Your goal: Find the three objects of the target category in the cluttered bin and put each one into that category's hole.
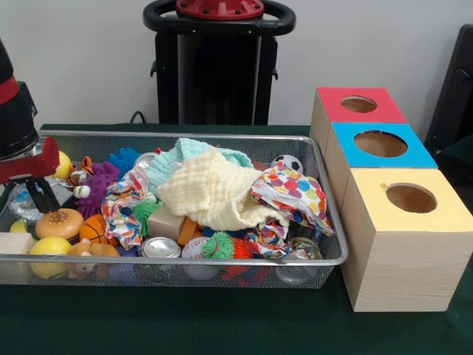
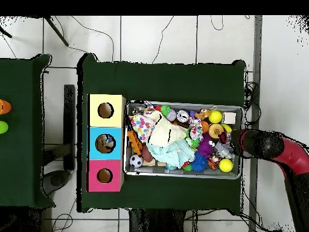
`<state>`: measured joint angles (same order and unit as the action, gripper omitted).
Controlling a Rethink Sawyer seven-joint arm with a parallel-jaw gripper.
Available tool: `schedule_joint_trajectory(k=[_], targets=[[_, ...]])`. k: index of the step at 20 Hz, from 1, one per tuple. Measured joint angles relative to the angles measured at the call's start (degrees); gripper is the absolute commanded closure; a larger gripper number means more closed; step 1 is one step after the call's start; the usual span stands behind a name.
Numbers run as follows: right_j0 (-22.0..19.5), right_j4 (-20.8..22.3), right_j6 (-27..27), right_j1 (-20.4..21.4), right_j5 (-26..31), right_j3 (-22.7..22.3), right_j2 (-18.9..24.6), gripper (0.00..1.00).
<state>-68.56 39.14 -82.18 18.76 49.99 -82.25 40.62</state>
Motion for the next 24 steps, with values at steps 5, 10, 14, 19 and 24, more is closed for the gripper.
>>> schedule_joint_trajectory(k=[5, 10, 14, 19, 24], targets=[[0.5, 0.1, 0.0, 0.4, 0.0, 0.0, -0.4, 1.0], [1.3, 0.1, 0.0, 0.9, -0.1, 0.0, -1.2, 1.0], [1.7, 0.1, 0.0, 1.2, -0.1, 0.0, -1.7, 1.0], [2.5, 0.1, 0.0, 1.7, -0.1, 0.0, -2.5, 1.0], [3.3, 0.1, 0.0, 2.3, -0.1, -0.3, -3.5, 1.0]])
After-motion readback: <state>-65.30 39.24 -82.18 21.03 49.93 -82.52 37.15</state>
